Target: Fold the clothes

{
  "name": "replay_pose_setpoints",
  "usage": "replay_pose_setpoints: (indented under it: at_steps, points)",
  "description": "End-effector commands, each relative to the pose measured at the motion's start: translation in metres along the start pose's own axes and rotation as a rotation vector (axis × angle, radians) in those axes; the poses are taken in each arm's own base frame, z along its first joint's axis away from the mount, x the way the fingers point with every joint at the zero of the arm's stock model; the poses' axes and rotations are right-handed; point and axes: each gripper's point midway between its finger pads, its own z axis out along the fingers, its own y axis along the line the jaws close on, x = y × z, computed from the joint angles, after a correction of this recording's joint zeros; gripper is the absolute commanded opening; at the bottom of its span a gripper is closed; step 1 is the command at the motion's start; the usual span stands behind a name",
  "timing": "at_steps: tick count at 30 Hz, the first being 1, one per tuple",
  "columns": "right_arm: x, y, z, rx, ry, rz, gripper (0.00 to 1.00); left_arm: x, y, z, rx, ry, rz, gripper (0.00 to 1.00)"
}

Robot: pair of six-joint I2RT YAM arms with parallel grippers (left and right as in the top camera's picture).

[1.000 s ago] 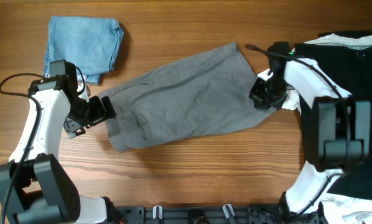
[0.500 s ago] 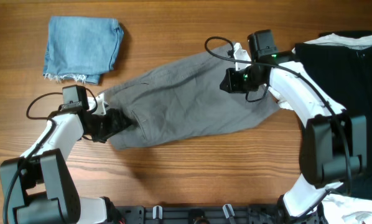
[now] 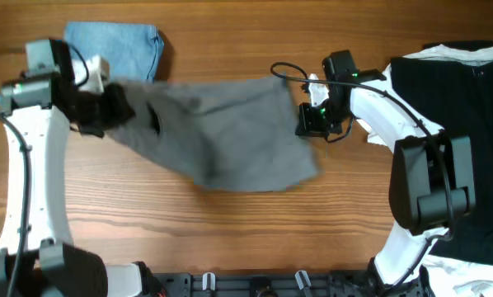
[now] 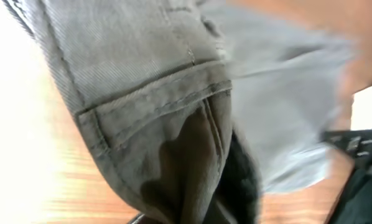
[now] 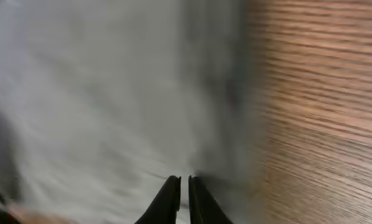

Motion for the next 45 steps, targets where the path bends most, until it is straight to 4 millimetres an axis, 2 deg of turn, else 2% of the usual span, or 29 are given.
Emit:
replay_pose_setpoints:
  at_steps: [1, 4, 8, 11, 14, 16, 17, 18, 19, 20, 21, 23, 25, 26, 28, 30, 31, 33, 34, 35, 36, 37, 38, 40, 41, 42, 43, 44, 45]
  points:
    - [-0.003, -0.014, -0.009, 0.094, -0.034, 0.035, 0.1, 0.004, -0.037, -0.002, 0.026, 0.001, 0.104, 0.04]
    - [0.003, -0.009, -0.008, 0.077, -0.007, 0.0, 0.09, 0.017, -0.068, 0.014, 0.047, 0.046, 0.197, 0.04]
    - [0.004, -0.005, -0.007, 0.064, 0.0, -0.05, 0.1, 0.028, -0.089, 0.044, 0.008, 0.093, 0.202, 0.04]
    - [0.001, -0.005, -0.007, 0.063, -0.011, -0.042, 0.11, 0.035, -0.121, 0.076, 0.032, 0.121, 0.188, 0.04]
    - [-0.001, -0.006, -0.005, 0.062, -0.023, -0.034, 0.11, 0.061, -0.161, 0.123, 0.054, 0.18, 0.243, 0.04]
    - [0.0, -0.008, 0.001, 0.063, -0.012, -0.03, 0.11, 0.08, -0.172, 0.158, 0.033, 0.232, 0.241, 0.32]
    - [0.001, -0.011, 0.006, 0.064, 0.0, -0.025, 0.1, 0.089, -0.177, 0.175, 0.026, 0.256, 0.243, 0.4]
    - [0.003, -0.013, 0.011, 0.067, 0.012, -0.021, 0.11, 0.104, -0.182, 0.193, 0.029, 0.297, 0.252, 0.57]
    - [0.004, -0.015, 0.014, 0.068, 0.024, -0.015, 0.1, 0.114, -0.185, 0.201, 0.027, 0.326, 0.265, 0.62]
    - [0.005, -0.016, 0.016, 0.069, 0.029, -0.014, 0.1, 0.12, -0.187, 0.203, 0.026, 0.337, 0.276, 0.7]
    - [0.005, -0.016, 0.015, 0.072, 0.027, -0.017, 0.17, 0.119, -0.191, 0.199, 0.036, 0.328, 0.282, 1.0]
    - [0.003, -0.016, 0.01, 0.071, 0.024, -0.014, 0.17, 0.096, -0.197, 0.165, 0.074, 0.254, 0.271, 1.0]
    - [0.002, -0.005, -0.006, 0.05, 0.013, -0.046, 0.17, 0.07, -0.193, 0.122, 0.098, 0.169, 0.257, 1.0]
    - [0.0, 0.014, -0.025, -0.007, -0.02, -0.097, 0.18, 0.051, -0.181, 0.087, 0.091, 0.089, 0.223, 1.0]
    - [-0.003, 0.051, -0.056, -0.141, -0.093, -0.171, 0.21, 0.029, -0.159, 0.042, 0.088, -0.01, 0.19, 1.0]
    - [-0.004, 0.08, -0.077, -0.248, -0.148, -0.222, 0.21, 0.015, -0.141, 0.015, 0.086, -0.074, 0.185, 1.0]
    - [-0.007, 0.102, -0.085, -0.323, -0.183, -0.262, 0.2, 0.005, -0.125, 0.002, 0.071, -0.113, 0.168, 0.94]
    - [-0.014, 0.122, -0.08, -0.365, -0.2, -0.242, 0.15, -0.002, -0.105, 0.001, 0.041, -0.113, 0.146, 0.48]
    - [-0.012, 0.145, -0.068, -0.41, -0.185, -0.284, 0.15, -0.001, -0.097, 0.008, 0.027, -0.095, 0.13, 0.29]
    - [-0.008, 0.158, -0.061, -0.435, -0.17, -0.318, 0.15, 0.002, -0.092, 0.017, 0.014, -0.069, 0.138, 0.2]
    - [0.004, 0.18, -0.033, -0.439, -0.11, -0.333, 0.15, 0.01, -0.083, 0.034, -0.007, -0.016, 0.128, 0.2]
    - [0.008, 0.178, -0.006, -0.364, -0.064, -0.227, 0.14, 0.018, -0.074, 0.05, -0.029, 0.037, 0.112, 0.2]
    - [0.008, 0.165, 0.01, -0.291, -0.04, -0.126, 0.14, 0.024, -0.068, 0.06, -0.042, 0.071, 0.103, 0.21]
    - [0.013, 0.119, 0.024, -0.137, 0.022, 0.119, 0.12, 0.039, -0.062, 0.079, -0.04, 0.155, 0.081, 0.3]
    - [0.019, 0.095, 0.02, -0.079, 0.054, 0.215, 0.11, 0.044, -0.063, 0.084, -0.024, 0.183, 0.074, 0.34]
    - [0.033, 0.052, 0.006, 0.008, 0.124, 0.378, 0.1, 0.055, -0.061, 0.094, -0.013, 0.232, 0.062, 0.45]
    - [0.038, 0.035, 0.0, 0.043, 0.141, 0.422, 0.1, 0.061, -0.059, 0.1, -0.017, 0.245, 0.062, 0.49]
    - [0.038, 0.028, -0.004, 0.046, 0.146, 0.419, 0.1, 0.064, -0.058, 0.103, -0.018, 0.249, 0.064, 0.5]
    - [0.027, 0.036, -0.015, -0.087, 0.118, 0.252, 0.11, 0.075, -0.059, 0.115, -0.009, 0.264, 0.082, 0.5]
